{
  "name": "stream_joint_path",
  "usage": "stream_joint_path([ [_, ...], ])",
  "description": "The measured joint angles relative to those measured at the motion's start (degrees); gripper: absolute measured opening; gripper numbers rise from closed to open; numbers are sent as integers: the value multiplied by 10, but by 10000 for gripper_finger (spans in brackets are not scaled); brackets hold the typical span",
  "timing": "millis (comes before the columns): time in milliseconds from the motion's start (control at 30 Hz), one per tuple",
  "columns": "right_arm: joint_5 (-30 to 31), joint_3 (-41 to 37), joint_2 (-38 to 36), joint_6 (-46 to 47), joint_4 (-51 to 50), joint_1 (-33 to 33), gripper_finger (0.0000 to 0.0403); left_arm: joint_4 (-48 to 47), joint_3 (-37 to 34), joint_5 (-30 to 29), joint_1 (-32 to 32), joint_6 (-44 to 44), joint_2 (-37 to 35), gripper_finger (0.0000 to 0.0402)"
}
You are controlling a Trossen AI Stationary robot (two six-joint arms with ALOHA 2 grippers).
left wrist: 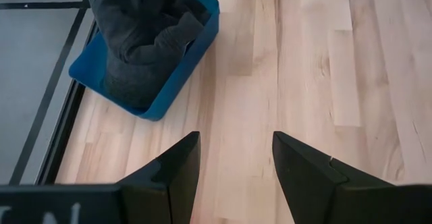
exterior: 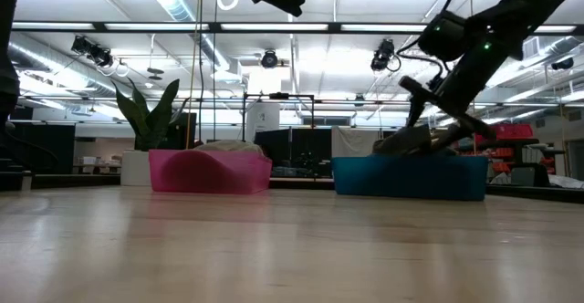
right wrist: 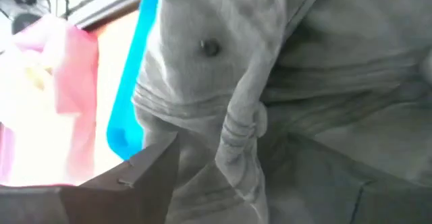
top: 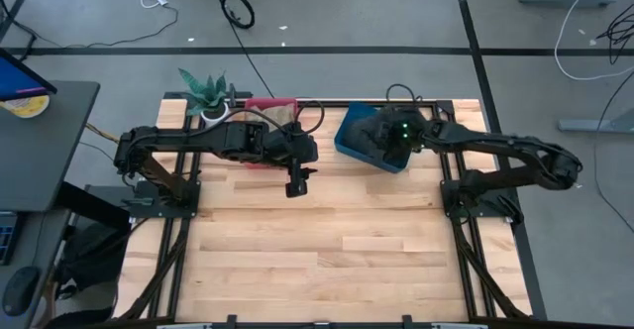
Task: Pick & Place hat
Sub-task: Return to Home Position
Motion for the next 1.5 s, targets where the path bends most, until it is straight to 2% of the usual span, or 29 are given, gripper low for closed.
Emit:
stream_joint_path([
  [133, 0, 0, -49, -7, -39, -9, 277, -1, 0, 0, 0, -11, 0, 188],
  [267, -1, 0, -98, -28, -95, -14, 265, -1, 0, 0, 0, -12, 0, 188],
  [433, -67, 0, -159, -74, -111, -8, 232, -3, 0, 0, 0, -29, 0, 188],
  [567, -134, 1, -202, -111, -85, 17, 171, -9, 0, 4, 0, -26, 0, 188],
  [700, -224, 1, -228, -169, -80, 63, 61, -21, 0, 25, 2, -31, 0, 188],
  [767, -244, 1, -232, -180, -79, 92, 17, -31, 0, 25, 2, -37, 0, 188],
  [933, -243, 1, -233, -137, -11, 157, 21, -38, 0, 35, 2, -45, 0, 188],
  [1067, -243, 1, -235, -141, 91, 208, 4, -37, 0, 40, 2, -45, 0, 187],
  [1167, -205, 18, -235, -161, 100, 244, 4, -17, 0, 40, 2, -45, 0, 173],
  [1300, -130, 60, -233, -215, 42, 283, 2, 41, 0, 40, 1, -43, 0, 125],
  [1467, -46, 110, -232, -283, -34, 303, 2, 117, 0, 67, 1, -28, 0, 21],
  [1500, -38, 115, -232, -297, -43, 303, 2, 130, 0, 75, 0, -24, 0, 12],
])
